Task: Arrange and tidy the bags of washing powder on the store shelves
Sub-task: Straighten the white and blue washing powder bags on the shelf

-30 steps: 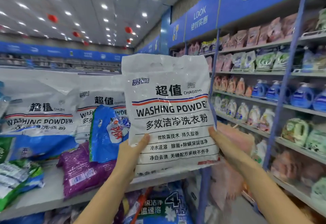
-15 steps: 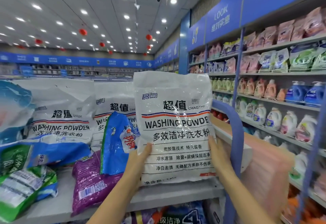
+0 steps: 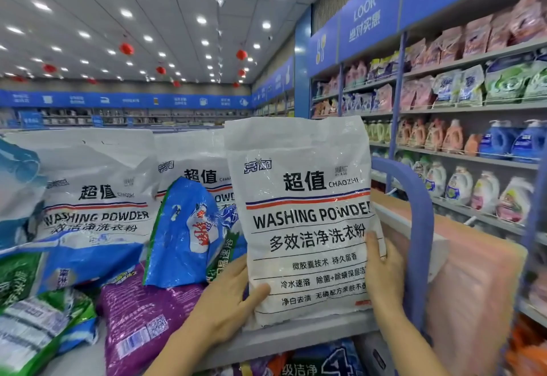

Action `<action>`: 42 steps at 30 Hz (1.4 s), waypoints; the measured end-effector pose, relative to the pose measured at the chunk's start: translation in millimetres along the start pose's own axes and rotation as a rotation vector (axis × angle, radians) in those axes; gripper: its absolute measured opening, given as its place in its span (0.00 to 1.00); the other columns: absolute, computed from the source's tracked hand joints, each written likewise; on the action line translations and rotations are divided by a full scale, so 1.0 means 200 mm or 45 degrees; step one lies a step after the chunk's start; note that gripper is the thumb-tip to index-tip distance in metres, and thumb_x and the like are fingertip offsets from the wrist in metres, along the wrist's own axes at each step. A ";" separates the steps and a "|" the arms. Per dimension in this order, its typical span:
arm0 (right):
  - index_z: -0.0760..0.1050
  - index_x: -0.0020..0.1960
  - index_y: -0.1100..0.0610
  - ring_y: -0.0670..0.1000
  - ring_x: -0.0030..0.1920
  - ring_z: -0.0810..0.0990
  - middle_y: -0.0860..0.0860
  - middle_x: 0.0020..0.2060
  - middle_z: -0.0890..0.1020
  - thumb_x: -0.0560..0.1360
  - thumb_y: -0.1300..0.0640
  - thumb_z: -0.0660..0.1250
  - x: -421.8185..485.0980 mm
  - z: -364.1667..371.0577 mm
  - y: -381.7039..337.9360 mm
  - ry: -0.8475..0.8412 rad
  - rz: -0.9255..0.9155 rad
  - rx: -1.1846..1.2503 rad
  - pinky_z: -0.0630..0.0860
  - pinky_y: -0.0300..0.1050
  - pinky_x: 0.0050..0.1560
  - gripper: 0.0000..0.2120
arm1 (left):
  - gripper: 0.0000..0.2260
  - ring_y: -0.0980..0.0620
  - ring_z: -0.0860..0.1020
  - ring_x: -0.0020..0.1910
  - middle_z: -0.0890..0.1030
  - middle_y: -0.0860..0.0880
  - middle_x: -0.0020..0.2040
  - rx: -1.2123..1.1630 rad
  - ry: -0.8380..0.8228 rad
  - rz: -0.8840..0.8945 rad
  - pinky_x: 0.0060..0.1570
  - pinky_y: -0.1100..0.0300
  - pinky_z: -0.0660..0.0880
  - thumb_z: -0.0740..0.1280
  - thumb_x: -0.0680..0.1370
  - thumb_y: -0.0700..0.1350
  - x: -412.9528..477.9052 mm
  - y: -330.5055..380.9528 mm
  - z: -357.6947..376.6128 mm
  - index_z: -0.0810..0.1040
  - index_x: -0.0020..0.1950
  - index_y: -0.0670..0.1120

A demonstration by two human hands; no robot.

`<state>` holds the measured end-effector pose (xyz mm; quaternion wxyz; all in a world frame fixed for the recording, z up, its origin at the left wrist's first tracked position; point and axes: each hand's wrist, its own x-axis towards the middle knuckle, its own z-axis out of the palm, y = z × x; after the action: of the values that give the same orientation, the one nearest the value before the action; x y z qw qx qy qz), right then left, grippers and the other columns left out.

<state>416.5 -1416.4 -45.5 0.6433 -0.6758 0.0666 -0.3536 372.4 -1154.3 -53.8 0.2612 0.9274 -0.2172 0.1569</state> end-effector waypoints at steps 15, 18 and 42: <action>0.74 0.55 0.50 0.51 0.47 0.78 0.46 0.46 0.80 0.78 0.42 0.58 -0.03 0.00 -0.01 -0.005 0.053 0.067 0.72 0.44 0.44 0.15 | 0.40 0.53 0.78 0.57 0.81 0.52 0.59 0.285 0.696 -0.359 0.59 0.54 0.68 0.40 0.73 0.72 -0.12 0.17 0.05 0.77 0.64 0.48; 0.74 0.53 0.51 0.51 0.49 0.78 0.44 0.46 0.80 0.79 0.44 0.57 -0.02 -0.01 -0.01 -0.093 0.053 0.059 0.71 0.43 0.43 0.13 | 0.30 0.68 0.76 0.47 0.79 0.67 0.50 -0.484 0.693 -0.413 0.46 0.74 0.68 0.53 0.69 0.71 0.00 0.34 0.13 0.67 0.66 0.58; 0.73 0.61 0.59 0.54 0.47 0.74 0.54 0.51 0.78 0.79 0.49 0.56 0.15 0.00 -0.14 -0.242 0.142 -0.104 0.65 0.43 0.43 0.17 | 0.17 0.47 0.84 0.47 0.86 0.47 0.48 -1.484 0.441 -0.651 0.43 0.52 0.79 0.69 0.66 0.59 0.24 0.22 0.05 0.85 0.49 0.51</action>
<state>428.5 -1428.8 -7.5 0.6372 -0.7272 0.0573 -0.2487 393.5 -1210.0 -24.8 0.7807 0.6178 0.0056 0.0936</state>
